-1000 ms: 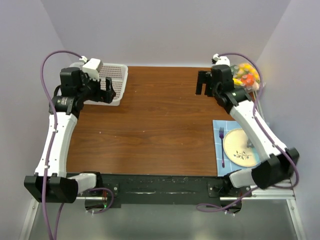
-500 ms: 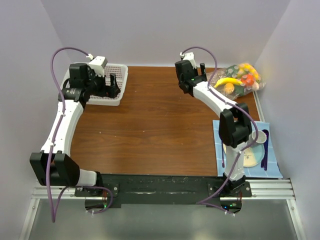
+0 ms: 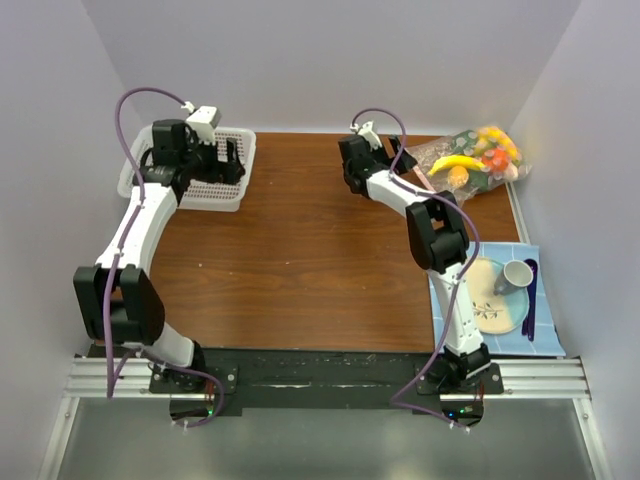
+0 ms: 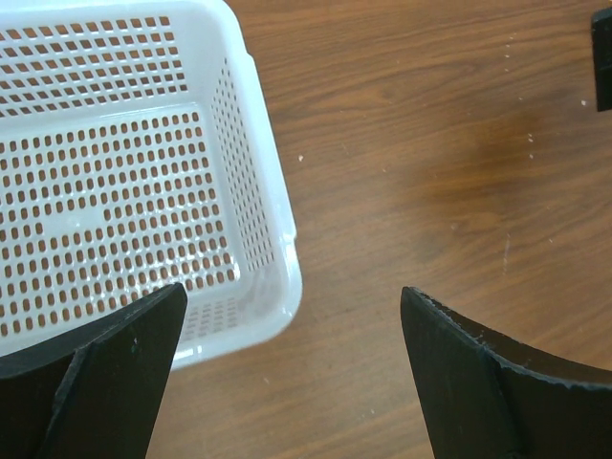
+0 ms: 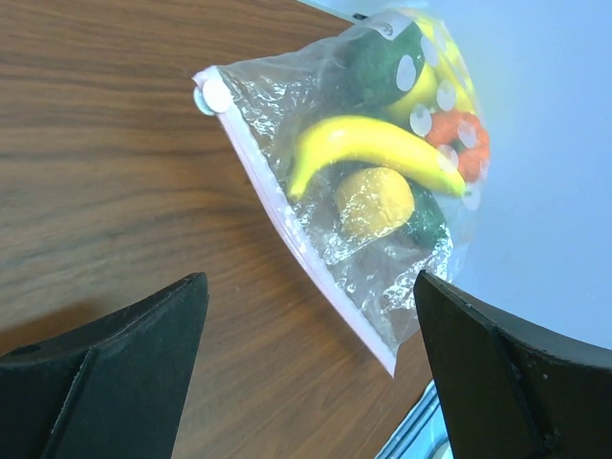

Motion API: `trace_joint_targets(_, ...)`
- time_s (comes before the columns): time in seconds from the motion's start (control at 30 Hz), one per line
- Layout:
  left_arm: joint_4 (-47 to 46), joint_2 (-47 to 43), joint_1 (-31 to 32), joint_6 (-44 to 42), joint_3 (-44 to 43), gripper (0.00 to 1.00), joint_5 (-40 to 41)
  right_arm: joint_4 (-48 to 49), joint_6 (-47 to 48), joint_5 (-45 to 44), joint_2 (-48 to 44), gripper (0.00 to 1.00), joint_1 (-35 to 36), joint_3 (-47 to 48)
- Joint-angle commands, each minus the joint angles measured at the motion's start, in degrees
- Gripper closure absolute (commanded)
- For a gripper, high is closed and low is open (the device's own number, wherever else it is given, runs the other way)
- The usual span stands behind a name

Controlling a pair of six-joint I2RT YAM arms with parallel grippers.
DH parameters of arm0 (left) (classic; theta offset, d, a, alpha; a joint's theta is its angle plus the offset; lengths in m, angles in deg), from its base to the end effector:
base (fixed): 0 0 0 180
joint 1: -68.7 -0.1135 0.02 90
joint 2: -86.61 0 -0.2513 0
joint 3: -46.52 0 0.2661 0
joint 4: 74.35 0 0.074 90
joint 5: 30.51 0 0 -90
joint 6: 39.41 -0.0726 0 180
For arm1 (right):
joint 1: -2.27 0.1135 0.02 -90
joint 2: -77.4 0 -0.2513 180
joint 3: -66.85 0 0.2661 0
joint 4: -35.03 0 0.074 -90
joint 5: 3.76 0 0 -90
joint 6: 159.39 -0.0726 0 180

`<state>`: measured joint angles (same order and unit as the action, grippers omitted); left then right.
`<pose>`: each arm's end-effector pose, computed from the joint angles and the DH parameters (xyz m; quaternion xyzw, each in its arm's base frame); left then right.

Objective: Open the zip-top bag and remove the fake food

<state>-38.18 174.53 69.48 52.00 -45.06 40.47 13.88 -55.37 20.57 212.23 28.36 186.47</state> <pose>0.3964 -0.0291 0.3050 0.0747 0.8651 -0.1539 0.4714 0.5119 0.1770 0.1603 -0.0273 0.7883 -0.4414 0.4279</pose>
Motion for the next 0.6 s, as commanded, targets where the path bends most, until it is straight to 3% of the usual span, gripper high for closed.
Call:
trace_joint_targets(0.0,-6.78,6.72,0.89,1.93,-5.56,0.00,2.58,1.62,1.19,-3.07,1.05,0.07,-4.10,5.47)
trace_joint_targets(0.13,-8.54,13.05,4.05,1.67,-11.35,0.00,7.41,-5.13,-2.67,-0.17,2.98,0.08,-7.01,8.72)
trace_joint_targets(0.37,-10.12,22.99,8.19,1.40,-19.01,0.00,13.30,-8.05,-5.75,4.58,4.92,0.11,-8.24,7.58)
trace_joint_targets(0.57,-12.15,23.44,8.28,0.09,-19.72,0.00,16.04,-11.74,-11.55,8.10,5.10,0.12,-7.72,6.36)
